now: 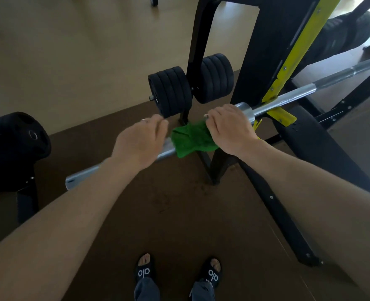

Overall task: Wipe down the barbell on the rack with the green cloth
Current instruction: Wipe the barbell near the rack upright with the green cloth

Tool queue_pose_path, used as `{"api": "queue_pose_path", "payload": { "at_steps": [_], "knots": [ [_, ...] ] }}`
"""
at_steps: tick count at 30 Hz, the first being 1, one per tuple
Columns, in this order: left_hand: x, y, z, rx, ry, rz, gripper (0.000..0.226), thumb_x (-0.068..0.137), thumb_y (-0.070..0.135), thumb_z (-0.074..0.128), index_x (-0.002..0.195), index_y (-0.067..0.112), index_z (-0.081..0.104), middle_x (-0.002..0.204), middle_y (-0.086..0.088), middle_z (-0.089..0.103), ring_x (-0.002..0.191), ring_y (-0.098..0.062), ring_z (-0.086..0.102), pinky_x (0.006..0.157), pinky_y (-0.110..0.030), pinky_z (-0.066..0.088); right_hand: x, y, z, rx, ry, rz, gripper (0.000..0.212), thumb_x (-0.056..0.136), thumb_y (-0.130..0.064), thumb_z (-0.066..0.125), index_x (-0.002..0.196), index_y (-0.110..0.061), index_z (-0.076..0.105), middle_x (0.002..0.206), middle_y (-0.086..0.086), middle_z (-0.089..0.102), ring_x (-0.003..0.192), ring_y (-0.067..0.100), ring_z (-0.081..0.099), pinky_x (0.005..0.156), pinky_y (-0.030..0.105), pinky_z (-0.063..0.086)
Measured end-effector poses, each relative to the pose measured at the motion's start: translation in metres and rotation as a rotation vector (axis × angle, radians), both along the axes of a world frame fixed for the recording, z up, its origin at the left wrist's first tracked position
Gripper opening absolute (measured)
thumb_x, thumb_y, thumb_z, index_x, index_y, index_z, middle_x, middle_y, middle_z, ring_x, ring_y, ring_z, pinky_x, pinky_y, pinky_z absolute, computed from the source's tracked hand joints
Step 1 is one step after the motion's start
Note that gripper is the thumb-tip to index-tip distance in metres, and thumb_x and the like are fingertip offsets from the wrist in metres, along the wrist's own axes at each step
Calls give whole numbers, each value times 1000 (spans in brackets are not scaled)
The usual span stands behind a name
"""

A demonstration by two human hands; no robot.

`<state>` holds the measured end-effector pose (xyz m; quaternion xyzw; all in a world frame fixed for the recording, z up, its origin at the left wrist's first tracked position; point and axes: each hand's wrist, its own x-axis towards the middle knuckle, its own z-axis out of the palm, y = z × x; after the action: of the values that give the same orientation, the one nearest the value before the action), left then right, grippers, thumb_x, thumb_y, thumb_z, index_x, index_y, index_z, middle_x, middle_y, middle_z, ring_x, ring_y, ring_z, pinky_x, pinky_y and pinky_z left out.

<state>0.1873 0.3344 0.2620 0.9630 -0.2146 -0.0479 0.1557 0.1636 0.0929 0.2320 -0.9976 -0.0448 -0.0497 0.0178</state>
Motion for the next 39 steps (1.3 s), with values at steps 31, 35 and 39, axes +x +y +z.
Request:
{"api": "queue_pose_path", "payload": {
  "at_steps": [31,35,39],
  "knots": [
    [-13,134,-31,-256,22,720,54,103,42,15,90,20,63,87,7,69,73,-15,58,67,-33,38,-5,19,2,27,-17,-137,48,105,-34,21,96,-13,64,92,9,67,91,31,60,94,46,43],
    [-14,130,-29,-292,8,707,52,104,41,17,89,20,63,86,9,69,76,-13,57,72,-33,40,-2,53,-3,26,-76,-267,48,104,-31,25,87,-13,66,92,8,70,88,32,59,92,44,41],
    [-13,132,-30,-451,48,723,52,102,42,19,92,21,66,84,9,72,80,-11,67,74,-35,51,1,130,11,-154,100,-72,59,104,-38,12,70,-19,56,63,-1,60,54,21,49,62,34,34]
  ]
}}
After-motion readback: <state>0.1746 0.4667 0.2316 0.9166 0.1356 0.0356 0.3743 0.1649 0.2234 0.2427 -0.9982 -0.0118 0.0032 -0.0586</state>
